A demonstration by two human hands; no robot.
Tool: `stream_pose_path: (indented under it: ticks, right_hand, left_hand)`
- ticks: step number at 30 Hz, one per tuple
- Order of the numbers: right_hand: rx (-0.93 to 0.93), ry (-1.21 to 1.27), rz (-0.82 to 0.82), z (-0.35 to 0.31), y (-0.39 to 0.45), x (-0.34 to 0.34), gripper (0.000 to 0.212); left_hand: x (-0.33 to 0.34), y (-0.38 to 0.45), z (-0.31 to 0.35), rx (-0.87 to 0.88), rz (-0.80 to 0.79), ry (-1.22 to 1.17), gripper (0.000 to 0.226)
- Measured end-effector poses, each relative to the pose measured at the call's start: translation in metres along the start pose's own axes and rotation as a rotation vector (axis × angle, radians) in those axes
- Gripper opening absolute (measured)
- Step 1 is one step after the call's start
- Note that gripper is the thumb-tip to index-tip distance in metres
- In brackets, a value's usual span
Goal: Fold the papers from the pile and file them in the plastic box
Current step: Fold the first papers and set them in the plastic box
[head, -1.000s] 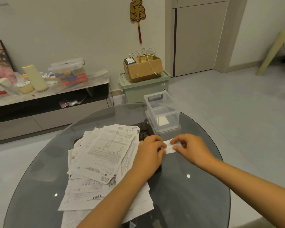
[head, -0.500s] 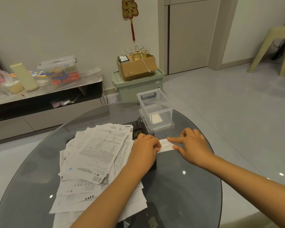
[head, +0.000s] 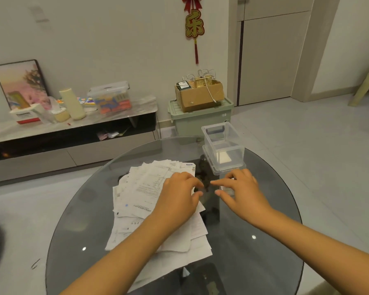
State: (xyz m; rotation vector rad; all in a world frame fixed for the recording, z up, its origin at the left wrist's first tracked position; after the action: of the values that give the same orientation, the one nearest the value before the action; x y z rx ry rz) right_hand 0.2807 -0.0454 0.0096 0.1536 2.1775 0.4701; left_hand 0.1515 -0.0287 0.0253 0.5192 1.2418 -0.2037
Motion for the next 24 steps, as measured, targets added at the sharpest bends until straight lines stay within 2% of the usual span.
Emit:
stream_pose_path:
  ticks: [7,10,15,20,24]
  right_hand:
    - [-0.064,0.102,-0.162,-0.038,0.005,0.037,0.030]
    - [-0.110,0.115,-0.230,-0.052,0.008,0.054,0.031]
    - [-0.187,0.140,-0.368,-0.067,0.005,0.078,0.041]
    - [-0.144,0.151,-0.484,-0.068,0.004,0.095,0.050]
    - [-0.197,0.116,-0.477,-0.071,0.005,0.095,0.026]
  left_hand:
    - [0.008,-0.041,-0.059,-0.164,-0.242,0.142,0.037]
    - [0.018,-0.053,-0.076,-0.219,-0.340,0.029,0.046]
    - [0.027,-0.065,-0.074,-0.126,-0.501,-0.083,0.064]
    - [0.027,-0.062,-0.086,-0.088,-0.478,-0.156,0.068]
    - [0.024,-0.055,-0.101,-0.124,-0.404,-0.149,0.056]
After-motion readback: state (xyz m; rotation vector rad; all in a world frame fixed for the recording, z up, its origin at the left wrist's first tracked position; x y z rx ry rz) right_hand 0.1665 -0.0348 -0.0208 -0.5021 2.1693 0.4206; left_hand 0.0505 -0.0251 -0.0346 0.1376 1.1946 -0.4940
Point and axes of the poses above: each hand's wrist, its own y-axis towards the middle knuckle, its own x-axis out of the palm, z = x × y, the point moved 10 cm from there along y, towards the middle knuckle, and after that the axes turned 6 degrees about y, right-handed, at the moved point
